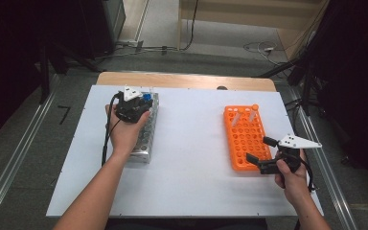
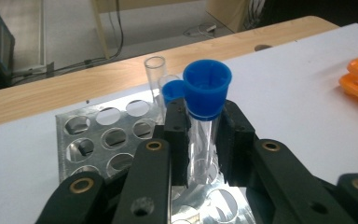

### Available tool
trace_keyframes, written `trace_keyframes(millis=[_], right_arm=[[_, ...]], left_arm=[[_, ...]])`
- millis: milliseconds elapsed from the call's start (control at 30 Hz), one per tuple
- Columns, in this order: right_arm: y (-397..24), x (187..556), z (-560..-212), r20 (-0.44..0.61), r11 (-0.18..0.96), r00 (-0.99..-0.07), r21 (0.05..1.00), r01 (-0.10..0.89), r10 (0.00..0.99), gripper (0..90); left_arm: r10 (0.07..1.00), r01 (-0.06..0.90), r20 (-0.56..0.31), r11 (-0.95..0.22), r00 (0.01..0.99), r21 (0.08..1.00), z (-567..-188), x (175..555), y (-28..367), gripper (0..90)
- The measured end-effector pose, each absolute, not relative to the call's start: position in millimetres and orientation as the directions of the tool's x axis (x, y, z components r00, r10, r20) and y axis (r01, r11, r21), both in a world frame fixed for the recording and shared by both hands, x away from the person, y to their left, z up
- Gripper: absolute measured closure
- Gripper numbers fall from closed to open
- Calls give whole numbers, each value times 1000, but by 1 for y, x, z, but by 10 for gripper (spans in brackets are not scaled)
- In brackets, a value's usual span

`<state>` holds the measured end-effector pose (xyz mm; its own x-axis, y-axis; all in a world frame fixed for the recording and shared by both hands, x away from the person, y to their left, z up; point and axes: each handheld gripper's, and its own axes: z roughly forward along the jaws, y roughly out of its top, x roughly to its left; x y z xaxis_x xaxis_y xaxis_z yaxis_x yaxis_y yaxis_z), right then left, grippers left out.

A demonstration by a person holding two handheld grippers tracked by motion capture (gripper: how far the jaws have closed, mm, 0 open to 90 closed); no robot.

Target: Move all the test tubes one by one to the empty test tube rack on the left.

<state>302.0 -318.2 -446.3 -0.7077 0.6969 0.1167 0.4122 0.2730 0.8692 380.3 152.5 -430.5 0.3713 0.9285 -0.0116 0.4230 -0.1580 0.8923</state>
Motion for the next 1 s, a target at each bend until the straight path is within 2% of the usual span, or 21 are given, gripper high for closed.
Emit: trace_keyframes(millis=[67,167,300,400,533,767,900,1000], right_arm=[[-318,302,-446,113,277,-709,869,410,697,0],[-317,302,-446,111,278,-710,869,408,695,0],[-318,302,-446,113,276,-707,869,411,698,0],[-318,302,-447,111,277,-708,870,409,697,0],[-318,303,-447,111,275,-706,870,409,699,0],[-318,304,-448,120,269,-704,869,416,700,0],[-317,305,-447,132,260,-702,869,422,699,0],[-316,305,-447,127,264,-704,869,419,699,0]], left_arm=[[926,434,-3,-175,379,884,-432,381,151,762],[923,452,-36,-153,383,879,-433,382,151,748],[923,466,-86,-107,375,878,-431,382,155,649],[907,466,-155,-50,391,883,-429,380,160,560],[888,436,-175,-32,425,899,-423,372,161,438],[849,379,-193,-8,491,926,-410,349,158,113],[818,353,-197,-8,541,936,-404,332,155,7],[799,336,-190,-16,571,942,-402,320,153,0]])
